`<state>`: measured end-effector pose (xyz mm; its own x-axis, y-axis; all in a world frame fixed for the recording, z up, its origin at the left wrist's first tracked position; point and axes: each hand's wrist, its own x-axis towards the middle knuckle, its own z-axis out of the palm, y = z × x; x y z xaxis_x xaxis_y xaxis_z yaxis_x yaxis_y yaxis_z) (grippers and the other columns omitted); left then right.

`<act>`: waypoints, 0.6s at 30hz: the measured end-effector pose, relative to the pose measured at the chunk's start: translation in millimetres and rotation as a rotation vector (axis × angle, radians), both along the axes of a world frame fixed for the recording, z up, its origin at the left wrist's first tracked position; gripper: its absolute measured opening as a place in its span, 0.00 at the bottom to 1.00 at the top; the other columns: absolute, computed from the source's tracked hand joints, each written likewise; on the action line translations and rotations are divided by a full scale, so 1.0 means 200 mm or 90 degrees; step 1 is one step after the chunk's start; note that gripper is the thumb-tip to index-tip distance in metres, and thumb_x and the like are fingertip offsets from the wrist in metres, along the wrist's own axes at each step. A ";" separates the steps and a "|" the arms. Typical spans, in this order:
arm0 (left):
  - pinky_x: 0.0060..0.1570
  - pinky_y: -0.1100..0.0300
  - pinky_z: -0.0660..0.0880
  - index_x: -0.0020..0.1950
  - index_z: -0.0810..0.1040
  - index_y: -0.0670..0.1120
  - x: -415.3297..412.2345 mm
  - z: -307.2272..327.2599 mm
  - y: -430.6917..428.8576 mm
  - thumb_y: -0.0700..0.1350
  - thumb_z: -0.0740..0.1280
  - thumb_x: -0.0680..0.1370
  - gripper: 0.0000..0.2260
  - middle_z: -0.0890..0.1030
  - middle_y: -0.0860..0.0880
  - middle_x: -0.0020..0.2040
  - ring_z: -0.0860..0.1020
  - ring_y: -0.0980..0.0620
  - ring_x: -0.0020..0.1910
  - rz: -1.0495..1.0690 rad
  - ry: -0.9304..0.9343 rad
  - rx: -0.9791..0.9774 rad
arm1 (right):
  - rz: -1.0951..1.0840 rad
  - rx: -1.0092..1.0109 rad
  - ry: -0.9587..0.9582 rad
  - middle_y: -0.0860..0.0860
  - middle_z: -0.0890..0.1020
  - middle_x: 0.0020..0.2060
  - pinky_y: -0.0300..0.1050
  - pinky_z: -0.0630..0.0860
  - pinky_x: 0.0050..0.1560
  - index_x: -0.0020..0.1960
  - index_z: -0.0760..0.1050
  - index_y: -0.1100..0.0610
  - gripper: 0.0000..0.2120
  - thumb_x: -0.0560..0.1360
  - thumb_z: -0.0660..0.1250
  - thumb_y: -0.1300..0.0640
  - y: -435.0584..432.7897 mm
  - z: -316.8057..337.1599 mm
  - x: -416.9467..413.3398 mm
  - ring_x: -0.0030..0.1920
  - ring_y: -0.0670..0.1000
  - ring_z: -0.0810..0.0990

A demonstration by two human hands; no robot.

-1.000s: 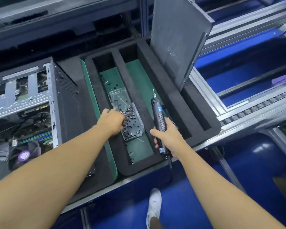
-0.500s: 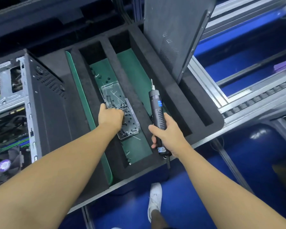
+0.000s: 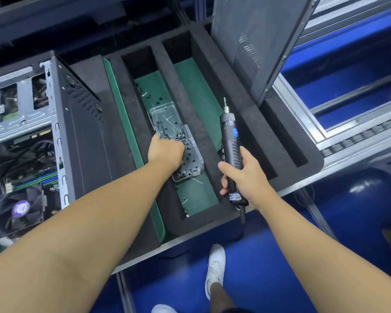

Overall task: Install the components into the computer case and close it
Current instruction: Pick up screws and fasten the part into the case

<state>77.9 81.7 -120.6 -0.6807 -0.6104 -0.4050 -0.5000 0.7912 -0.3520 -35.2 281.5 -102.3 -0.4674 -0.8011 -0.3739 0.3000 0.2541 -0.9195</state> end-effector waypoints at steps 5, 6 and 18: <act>0.46 0.54 0.61 0.40 0.74 0.49 0.00 0.02 -0.02 0.48 0.65 0.75 0.05 0.78 0.51 0.37 0.76 0.47 0.38 0.025 0.139 0.090 | 0.005 -0.004 0.013 0.50 0.76 0.34 0.52 0.82 0.34 0.49 0.73 0.48 0.10 0.73 0.74 0.53 0.00 -0.02 -0.01 0.29 0.54 0.76; 0.47 0.55 0.64 0.42 0.76 0.49 -0.01 0.03 -0.03 0.48 0.66 0.75 0.03 0.80 0.52 0.39 0.78 0.47 0.41 0.066 0.208 0.139 | 0.011 -0.002 0.019 0.49 0.76 0.33 0.53 0.82 0.34 0.48 0.74 0.46 0.10 0.72 0.74 0.52 0.00 -0.03 -0.01 0.29 0.53 0.76; 0.44 0.59 0.80 0.50 0.83 0.43 0.10 0.46 0.00 0.35 0.67 0.79 0.06 0.82 0.47 0.40 0.80 0.54 0.38 0.620 0.957 0.809 | 0.146 0.111 0.162 0.51 0.81 0.43 0.51 0.82 0.34 0.69 0.68 0.55 0.25 0.77 0.74 0.54 0.03 0.19 0.14 0.31 0.50 0.80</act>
